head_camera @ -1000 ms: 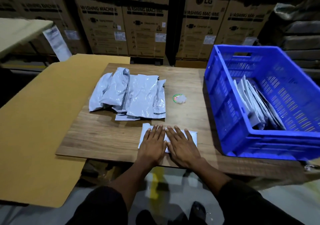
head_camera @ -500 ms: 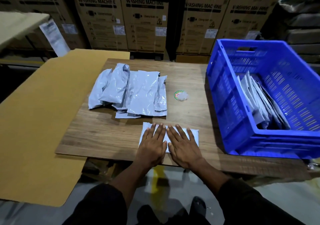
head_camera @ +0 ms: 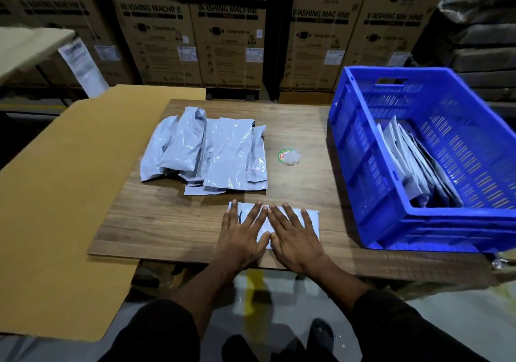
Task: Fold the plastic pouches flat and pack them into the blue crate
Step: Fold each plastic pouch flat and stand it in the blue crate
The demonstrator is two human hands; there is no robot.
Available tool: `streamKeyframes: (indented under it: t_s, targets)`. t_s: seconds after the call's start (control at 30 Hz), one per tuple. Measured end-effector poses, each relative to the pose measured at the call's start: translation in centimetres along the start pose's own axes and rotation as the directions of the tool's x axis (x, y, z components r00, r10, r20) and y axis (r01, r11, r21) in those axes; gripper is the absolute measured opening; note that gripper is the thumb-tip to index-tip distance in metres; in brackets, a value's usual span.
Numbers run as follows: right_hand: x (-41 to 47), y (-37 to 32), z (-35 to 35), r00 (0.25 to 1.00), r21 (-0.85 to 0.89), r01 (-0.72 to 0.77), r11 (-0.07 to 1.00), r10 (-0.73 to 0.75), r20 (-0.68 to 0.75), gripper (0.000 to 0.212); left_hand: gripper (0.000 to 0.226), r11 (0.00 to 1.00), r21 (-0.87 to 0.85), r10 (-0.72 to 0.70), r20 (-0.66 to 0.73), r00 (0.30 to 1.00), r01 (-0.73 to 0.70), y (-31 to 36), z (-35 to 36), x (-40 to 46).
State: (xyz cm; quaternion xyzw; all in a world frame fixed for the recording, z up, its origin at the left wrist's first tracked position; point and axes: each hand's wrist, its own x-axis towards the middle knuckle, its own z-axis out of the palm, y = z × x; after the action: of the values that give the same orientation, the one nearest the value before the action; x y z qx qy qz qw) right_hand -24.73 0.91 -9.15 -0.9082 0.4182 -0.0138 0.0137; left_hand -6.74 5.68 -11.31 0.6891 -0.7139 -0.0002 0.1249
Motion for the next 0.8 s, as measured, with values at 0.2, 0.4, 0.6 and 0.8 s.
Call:
streamKeyframes:
  t_s: [0.2,0.4,0.6,0.8]
  targets:
    - [-0.8,1.1,0.3,0.998,0.028,-0.063,0.998,0.063,0.020,0.065,0.065,1.000,-0.025,-0.016,0.019,1.000,0.016,-0.3,-0.1,-0.1]
    - [-2.4,3.6,0.3,0.994,0.030,-0.098,0.995,0.097,0.045,0.071,0.074,0.998,-0.040,-0.040,0.046,0.998,0.042,-0.2,-0.1,-0.5]
    - [-2.4,5.6,-0.7,0.985,0.003,-0.059,0.998,0.057,0.162,0.075,0.085,0.990,-0.082,-0.105,0.074,0.992,0.111,-0.4,-0.9,-1.6]
    - [-0.8,1.9,-2.1,1.000,-0.060,-0.022,0.998,0.021,-0.015,0.062,0.053,0.962,-0.275,-0.065,-0.199,0.978,0.008,-1.0,-1.1,-1.1]
